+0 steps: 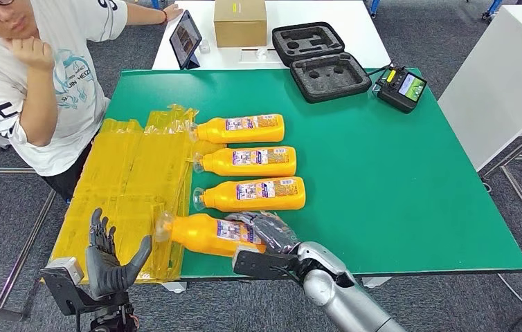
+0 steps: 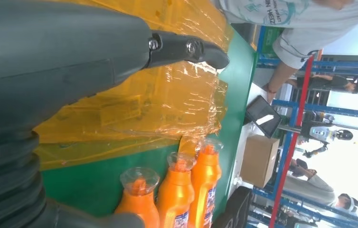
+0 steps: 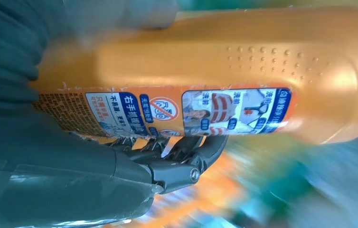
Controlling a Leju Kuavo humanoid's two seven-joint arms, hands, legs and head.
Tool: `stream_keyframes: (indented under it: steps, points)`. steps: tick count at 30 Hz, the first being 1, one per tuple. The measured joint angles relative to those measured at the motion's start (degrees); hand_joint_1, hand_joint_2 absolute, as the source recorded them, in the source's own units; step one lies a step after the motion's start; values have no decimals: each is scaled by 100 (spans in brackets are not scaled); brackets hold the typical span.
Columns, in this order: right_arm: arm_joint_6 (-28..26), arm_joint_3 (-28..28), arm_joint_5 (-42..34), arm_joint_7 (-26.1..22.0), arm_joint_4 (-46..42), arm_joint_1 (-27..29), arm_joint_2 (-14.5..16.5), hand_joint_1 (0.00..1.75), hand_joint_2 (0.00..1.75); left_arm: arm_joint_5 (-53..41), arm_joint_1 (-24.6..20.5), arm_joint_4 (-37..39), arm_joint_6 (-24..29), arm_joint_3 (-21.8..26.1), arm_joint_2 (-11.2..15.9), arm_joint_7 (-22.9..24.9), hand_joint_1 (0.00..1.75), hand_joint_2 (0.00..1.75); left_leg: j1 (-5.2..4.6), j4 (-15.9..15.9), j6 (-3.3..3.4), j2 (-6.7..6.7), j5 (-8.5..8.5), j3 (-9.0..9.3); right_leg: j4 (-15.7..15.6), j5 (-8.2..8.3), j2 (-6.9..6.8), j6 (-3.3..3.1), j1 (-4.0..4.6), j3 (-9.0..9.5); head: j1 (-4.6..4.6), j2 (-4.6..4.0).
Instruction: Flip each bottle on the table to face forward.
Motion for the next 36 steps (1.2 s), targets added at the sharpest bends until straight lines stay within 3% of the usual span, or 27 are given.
stream_keyframes:
  steps: [3,9,13,17,23,29,34,36]
  points:
    - [-12,-10,-21,-10,-11,2,5,175,175,0,-1,1,0,0,0,-2,0,175,0,0,0,0,0,0,0,0,0,0,0,0,0,0]
    - [-330,-485,-548,-589,-622,303,264,175,175,38,-67,102,24,-5,-4,-52,0,175,-3,-1,-5,0,-5,-3,0,-2,2,-1,0,-4,4,0]
    - [-1119,-708,-749,-1253,-940,662,427,175,175,100,-35,120,103,-4,-14,-128,0,175,-4,0,-3,-1,-7,-5,0,-3,1,0,-1,-4,3,0]
    - [-1830,-836,-812,-1447,-1115,942,532,175,175,225,55,115,110,-1,-48,-198,0,175,-3,-1,-3,0,-12,-6,-1,-7,2,4,-1,-6,3,0]
    - [-1848,-999,-1012,-1453,-996,1045,596,175,175,570,115,116,-806,-225,-40,96,0,175,-4,-1,-2,-1,-10,-7,-1,-9,2,8,-1,-4,4,0]
    - [-1768,-1084,-1066,-1473,-811,1057,626,175,175,697,116,116,-1053,-387,-20,196,0,175,-4,-1,-1,-1,-10,-7,0,-9,2,10,-2,-4,3,0]
    - [-1289,-1129,-1391,-1516,-330,923,755,175,175,1214,64,117,-2386,-744,65,585,0,175,-4,-1,-1,-1,-10,-8,0,-10,2,10,-1,-5,3,0]
    - [-1143,-1128,-1443,-1529,5,799,845,175,175,1298,-34,126,-2659,-967,103,701,0,175,-4,-1,-1,-1,-9,-9,0,-9,2,10,-1,-5,4,0]
